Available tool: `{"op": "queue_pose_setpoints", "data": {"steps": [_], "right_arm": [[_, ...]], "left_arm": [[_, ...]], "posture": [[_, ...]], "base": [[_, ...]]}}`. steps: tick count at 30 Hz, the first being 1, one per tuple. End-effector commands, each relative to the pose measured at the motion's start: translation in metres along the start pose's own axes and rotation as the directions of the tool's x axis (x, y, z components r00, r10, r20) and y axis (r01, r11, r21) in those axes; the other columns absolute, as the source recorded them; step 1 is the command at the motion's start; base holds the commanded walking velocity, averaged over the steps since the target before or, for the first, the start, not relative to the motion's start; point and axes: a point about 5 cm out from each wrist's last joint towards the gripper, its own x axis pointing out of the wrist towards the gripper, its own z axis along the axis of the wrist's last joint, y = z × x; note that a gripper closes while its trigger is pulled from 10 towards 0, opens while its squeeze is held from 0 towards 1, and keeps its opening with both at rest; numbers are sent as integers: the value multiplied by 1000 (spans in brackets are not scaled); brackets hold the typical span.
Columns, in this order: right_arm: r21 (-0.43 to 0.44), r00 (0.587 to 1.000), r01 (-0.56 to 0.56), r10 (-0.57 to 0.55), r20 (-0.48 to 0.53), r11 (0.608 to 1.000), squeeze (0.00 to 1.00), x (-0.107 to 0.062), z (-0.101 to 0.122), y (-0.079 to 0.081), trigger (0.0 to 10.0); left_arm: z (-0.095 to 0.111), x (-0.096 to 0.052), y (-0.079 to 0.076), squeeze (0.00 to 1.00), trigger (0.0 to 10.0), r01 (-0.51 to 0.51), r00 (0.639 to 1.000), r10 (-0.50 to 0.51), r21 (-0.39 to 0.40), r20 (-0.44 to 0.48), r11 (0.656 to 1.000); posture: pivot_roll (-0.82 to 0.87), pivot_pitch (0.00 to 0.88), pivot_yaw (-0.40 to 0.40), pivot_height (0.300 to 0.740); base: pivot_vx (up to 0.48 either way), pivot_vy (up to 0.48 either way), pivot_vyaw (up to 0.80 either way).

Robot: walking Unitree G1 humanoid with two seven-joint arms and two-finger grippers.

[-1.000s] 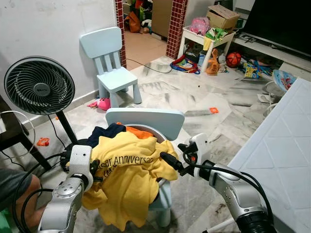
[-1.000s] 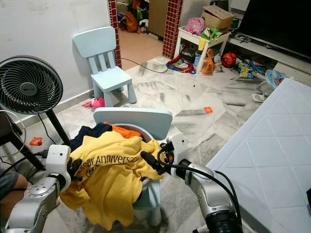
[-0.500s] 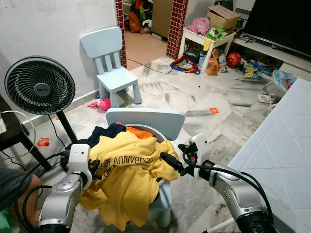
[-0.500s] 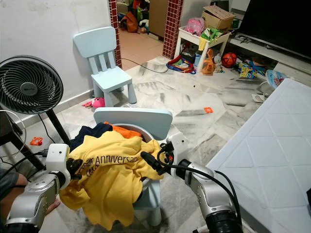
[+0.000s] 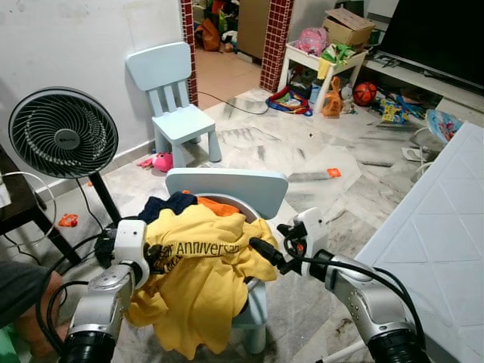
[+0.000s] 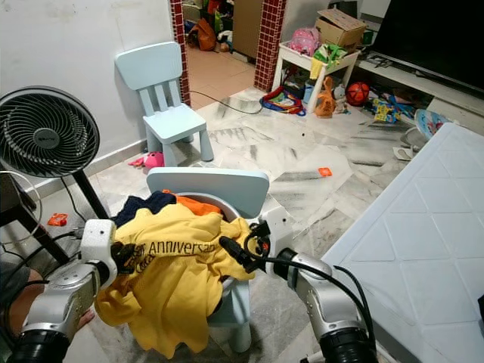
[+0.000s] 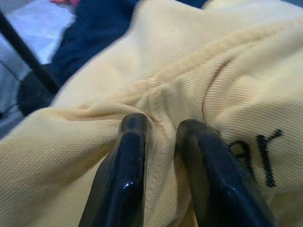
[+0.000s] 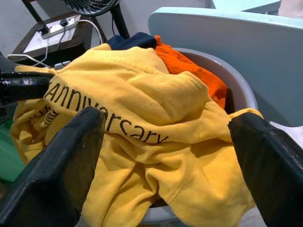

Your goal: Hang hanger

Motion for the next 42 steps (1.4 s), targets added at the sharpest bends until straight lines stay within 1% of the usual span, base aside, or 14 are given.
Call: {"op": "queue_pose_setpoints", "data": {"steps": [1, 2, 3, 4, 6, 8, 25, 28, 30, 31, 33, 35, 38, 42], "right_arm": [[-29, 1000, 3, -2, 16, 1000, 0, -2, 5, 0, 10000], [-28, 1000, 4, -3, 16, 1000, 0, -2, 5, 0, 10000], [-28, 1000, 5, -4, 16, 1000, 0, -2, 5, 0, 10000], [-27, 1000, 5, -4, 16, 1000, 0, -2, 5, 0, 10000], [-26, 1000, 6, -5, 15, 1000, 0, -3, 5, 0, 10000], [-26, 1000, 6, -5, 15, 1000, 0, -3, 5, 0, 10000], [-18, 1000, 2, -2, 6, 1000, 0, -2, 4, 0, 10000], [-18, 1000, 5, -4, 5, 1000, 0, -3, 4, -1, 10000], [-18, 1000, 6, -5, 5, 1000, 0, -3, 4, -1, 10000], [-18, 1000, 6, -5, 5, 1000, 0, -3, 4, -1, 10000], [-17, 1000, 6, -6, 4, 1000, 0, -3, 4, -1, 10000], [-16, 1000, 6, -6, 3, 1000, 0, -4, 4, -1, 10000], [-16, 1000, 5, -5, 2, 1000, 0, -3, 4, -1, 10000], [-19, 1000, 3, -3, 0, 1000, 0, -3, 4, -1, 10000]], "left_arm": [[1, 3, -7, 0, 10000, 42, 999, -42, 4, -7, 999], [-1, 3, -7, 0, 10000, 50, 999, -50, 2, -12, 999], [-3, 3, -8, 0, 7765, 60, 998, -60, 1, -24, 998], [-4, 3, -9, 0, 4902, 65, 998, -65, 0, -27, 998], [-7, 3, -9, 0, 275, 69, 997, -69, -2, -37, 998], [-8, 3, -9, 0, 0, 70, 997, -70, -3, -38, 998], [-14, -2, -10, 0, 0, 77, 996, -78, -22, -42, 997], [-6, -7, -9, 0, 0, 38, 999, -38, -16, 23, 999], [-1, -11, -7, 0, 0, -2, 998, 2, 5, 68, 1000], [-1, -11, -7, 0, 0, -2, 998, 2, 5, 68, 1000], [3, -18, -2, 0, 0, -82, 989, 72, 70, 132, 994], [6, -25, 2, 0, 0, -140, 976, 118, 107, 185, 984], [4, -29, 5, 0, 0, -183, 966, 150, 146, 211, 972], [5, -33, 2, 0, 0, -208, 962, 153, 242, 228, 948]], "posture": [[-63, 30, -40, 740], [-63, 31, -40, 740], [-63, 32, -40, 740], [-63, 31, -39, 740], [-63, 33, -39, 740], [-62, 32, -41, 740], [-59, 33, -44, 740], [-59, 35, -44, 740], [-59, 34, -45, 740], [-59, 34, -45, 740], [-54, 36, -48, 740], [-51, 37, -50, 740], [-51, 37, -50, 740], [-51, 36, -55, 740]], "base": [[0, 0, 0], [0, 0, 0], [0, 0, 0], [0, 0, 0], [0, 0, 0], [0, 0, 0], [0, 0, 0], [0, 0, 0], [0, 0, 0], [0, 0, 0], [0, 0, 0], [0, 0, 0], [0, 0, 0], [0, 0, 0]]}}
